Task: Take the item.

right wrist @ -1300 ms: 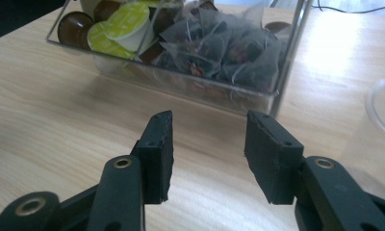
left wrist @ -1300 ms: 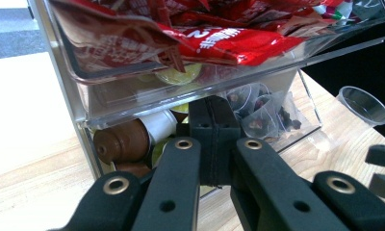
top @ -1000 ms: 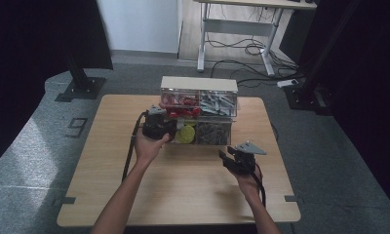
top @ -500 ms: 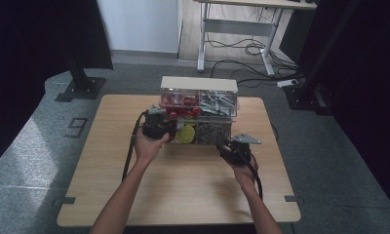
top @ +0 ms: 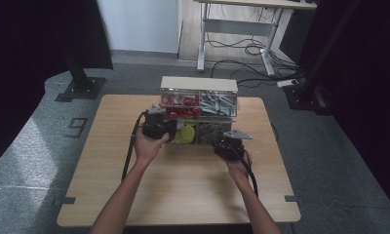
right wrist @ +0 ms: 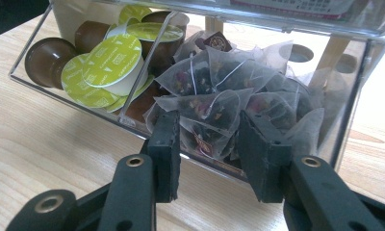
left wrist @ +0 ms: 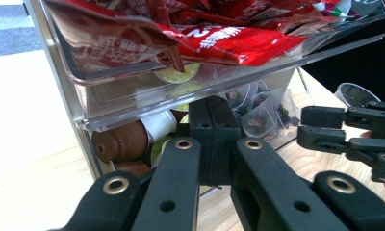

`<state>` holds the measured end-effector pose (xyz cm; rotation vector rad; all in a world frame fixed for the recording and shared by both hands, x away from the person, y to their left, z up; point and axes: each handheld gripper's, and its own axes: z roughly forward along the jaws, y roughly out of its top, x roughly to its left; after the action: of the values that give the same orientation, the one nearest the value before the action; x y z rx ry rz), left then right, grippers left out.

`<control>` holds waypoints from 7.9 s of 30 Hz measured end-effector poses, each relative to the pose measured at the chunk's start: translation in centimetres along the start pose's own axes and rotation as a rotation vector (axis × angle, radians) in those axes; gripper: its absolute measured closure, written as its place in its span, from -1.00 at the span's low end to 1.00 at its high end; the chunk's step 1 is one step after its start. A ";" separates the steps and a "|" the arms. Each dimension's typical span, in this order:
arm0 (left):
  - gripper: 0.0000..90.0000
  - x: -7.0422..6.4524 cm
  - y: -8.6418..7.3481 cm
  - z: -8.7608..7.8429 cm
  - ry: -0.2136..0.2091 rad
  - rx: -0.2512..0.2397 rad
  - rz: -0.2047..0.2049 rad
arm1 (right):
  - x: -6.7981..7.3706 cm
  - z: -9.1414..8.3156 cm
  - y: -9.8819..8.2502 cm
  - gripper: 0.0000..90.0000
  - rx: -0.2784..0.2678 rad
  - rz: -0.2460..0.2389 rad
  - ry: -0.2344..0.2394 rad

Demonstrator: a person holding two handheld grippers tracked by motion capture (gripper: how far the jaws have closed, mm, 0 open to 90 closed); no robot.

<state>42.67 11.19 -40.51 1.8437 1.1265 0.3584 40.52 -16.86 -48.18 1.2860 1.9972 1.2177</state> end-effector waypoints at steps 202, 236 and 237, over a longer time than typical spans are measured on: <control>1.00 0.1 -0.1 0.0 -0.009 -0.002 -0.015 | -7.7 -9.0 1.5 0.98 -0.189 0.060 -0.132; 1.00 -0.1 -0.1 0.1 -0.011 -0.002 -0.018 | -8.9 -9.2 0.7 0.51 -0.189 0.055 -0.167; 1.00 -0.1 -0.1 0.1 -0.012 -0.002 -0.018 | -8.8 -9.2 0.6 0.49 -0.191 0.056 -0.166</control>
<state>42.67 11.06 -40.64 1.8308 1.1337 0.3378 37.81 -28.52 -43.70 1.3093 1.6964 1.2509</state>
